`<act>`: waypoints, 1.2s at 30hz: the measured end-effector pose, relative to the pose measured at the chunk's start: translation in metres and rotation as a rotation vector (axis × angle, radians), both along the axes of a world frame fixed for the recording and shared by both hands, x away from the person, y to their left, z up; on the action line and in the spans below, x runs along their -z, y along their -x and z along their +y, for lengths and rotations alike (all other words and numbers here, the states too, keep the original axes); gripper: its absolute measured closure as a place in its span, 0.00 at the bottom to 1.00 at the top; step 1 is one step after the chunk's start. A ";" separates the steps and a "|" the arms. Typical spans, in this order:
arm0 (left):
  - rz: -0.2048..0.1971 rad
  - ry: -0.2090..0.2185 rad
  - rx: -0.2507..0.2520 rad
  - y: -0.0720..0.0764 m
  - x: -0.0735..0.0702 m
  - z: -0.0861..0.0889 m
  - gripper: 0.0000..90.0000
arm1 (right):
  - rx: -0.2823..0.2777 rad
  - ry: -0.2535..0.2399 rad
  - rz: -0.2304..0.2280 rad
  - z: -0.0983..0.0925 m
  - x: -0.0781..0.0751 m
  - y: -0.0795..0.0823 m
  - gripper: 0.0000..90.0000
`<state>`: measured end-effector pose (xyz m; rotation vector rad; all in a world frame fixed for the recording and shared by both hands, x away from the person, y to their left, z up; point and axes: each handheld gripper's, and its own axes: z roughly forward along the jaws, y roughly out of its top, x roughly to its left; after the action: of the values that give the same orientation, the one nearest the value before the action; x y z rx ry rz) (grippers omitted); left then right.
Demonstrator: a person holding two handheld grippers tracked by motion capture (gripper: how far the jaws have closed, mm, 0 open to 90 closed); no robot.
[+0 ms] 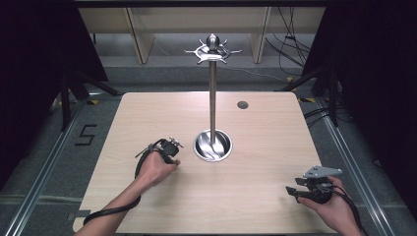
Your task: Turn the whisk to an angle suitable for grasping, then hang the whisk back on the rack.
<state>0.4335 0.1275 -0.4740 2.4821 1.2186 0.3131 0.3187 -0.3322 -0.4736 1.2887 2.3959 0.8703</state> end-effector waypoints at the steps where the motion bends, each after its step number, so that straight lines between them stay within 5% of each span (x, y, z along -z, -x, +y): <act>1: -0.006 0.004 -0.006 -0.002 -0.001 0.001 0.99 | 0.003 -0.002 0.003 0.000 0.000 0.000 0.54; 3: -0.021 0.013 -0.005 -0.002 -0.003 0.004 0.99 | 0.003 -0.010 0.008 0.000 0.000 0.000 0.54; 4: -0.021 0.024 0.007 0.000 -0.004 0.007 0.99 | -0.013 -0.014 -0.069 0.000 0.006 -0.002 0.54; 6: -0.032 0.058 0.026 0.006 -0.007 0.014 0.95 | 0.001 -0.002 -0.019 -0.001 0.002 0.000 0.54; 9: -0.068 0.103 0.060 0.022 -0.014 0.033 0.82 | 0.000 -0.003 -0.004 -0.004 0.001 -0.001 0.54; 12: -0.104 0.101 0.052 0.032 -0.022 0.055 0.67 | 0.034 -0.038 -0.037 -0.002 0.008 -0.001 0.53; 15: -0.082 0.071 0.048 0.035 -0.028 0.071 0.53 | 0.010 -0.012 0.008 -0.005 0.003 -0.001 0.53; 20: -0.044 0.069 0.051 0.039 -0.032 0.080 0.43 | 0.002 0.000 -0.026 -0.006 0.003 -0.003 0.53; 30: 0.021 0.020 0.094 0.039 -0.021 0.075 0.40 | -0.005 -0.013 0.005 0.002 0.001 -0.002 0.53; 31: 0.026 0.009 0.105 0.037 -0.021 0.075 0.40 | 0.001 -0.029 -0.045 0.002 0.006 -0.003 0.53; 36: 0.069 -0.033 0.126 0.034 -0.019 0.077 0.41 | 0.000 -0.021 -0.010 0.002 0.003 0.000 0.53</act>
<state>0.3993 0.2047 -0.4549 2.6038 1.0850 0.2171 0.3189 -0.3302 -0.4770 1.2892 2.3849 0.9021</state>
